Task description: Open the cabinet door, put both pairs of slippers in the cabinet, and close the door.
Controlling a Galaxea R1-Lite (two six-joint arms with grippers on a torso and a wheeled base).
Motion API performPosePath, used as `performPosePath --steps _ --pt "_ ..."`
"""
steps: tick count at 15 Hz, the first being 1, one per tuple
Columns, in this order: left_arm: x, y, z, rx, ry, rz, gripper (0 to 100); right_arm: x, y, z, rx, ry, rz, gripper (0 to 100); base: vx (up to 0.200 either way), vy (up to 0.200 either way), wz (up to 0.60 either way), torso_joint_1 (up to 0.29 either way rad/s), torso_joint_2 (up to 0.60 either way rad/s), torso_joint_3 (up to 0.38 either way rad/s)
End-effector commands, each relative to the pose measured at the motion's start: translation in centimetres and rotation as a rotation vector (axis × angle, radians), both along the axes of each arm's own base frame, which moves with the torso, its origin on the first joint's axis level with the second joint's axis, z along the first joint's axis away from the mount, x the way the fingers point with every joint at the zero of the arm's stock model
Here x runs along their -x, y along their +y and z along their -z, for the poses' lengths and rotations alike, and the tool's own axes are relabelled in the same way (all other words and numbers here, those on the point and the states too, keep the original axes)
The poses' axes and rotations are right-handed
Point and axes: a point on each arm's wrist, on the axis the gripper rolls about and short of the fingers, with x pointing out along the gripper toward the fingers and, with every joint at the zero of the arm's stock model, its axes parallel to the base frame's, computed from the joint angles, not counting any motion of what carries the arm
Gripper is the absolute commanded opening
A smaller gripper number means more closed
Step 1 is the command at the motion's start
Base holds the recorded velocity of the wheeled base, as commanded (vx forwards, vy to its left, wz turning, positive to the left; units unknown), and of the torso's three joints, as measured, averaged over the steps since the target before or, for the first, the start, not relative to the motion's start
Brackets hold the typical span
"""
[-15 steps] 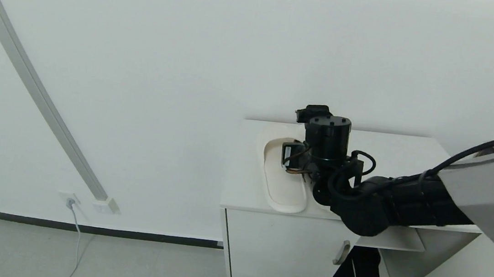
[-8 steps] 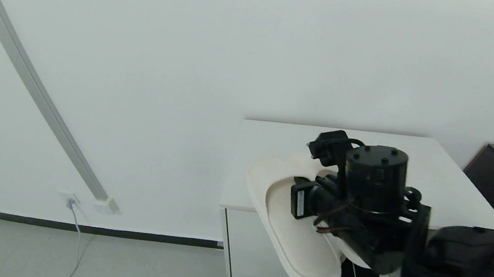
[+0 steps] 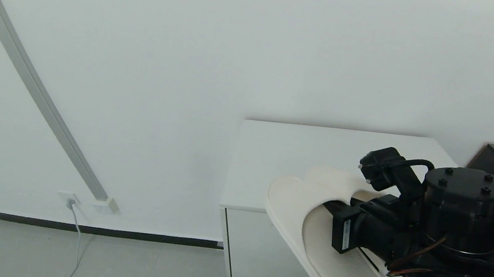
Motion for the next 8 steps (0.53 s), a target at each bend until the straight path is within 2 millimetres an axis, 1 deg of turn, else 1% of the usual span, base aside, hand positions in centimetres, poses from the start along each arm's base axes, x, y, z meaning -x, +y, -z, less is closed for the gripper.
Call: performPosePath --steps 1,5,8 --pt "0.00 0.00 0.00 0.000 0.000 0.000 0 -0.10 0.06 0.15 0.004 0.004 0.002 0 0.000 0.000 0.00 0.000 0.00 0.000" --pt "-0.01 0.00 0.00 0.000 0.002 0.000 0 -0.37 0.41 0.40 0.010 0.007 0.001 0 0.000 0.000 0.00 0.000 0.00 0.000" --pt "0.00 0.00 0.00 0.002 0.000 0.000 0 -0.37 0.41 0.40 0.012 0.006 0.002 0 -0.200 0.000 0.00 0.007 0.00 0.001"
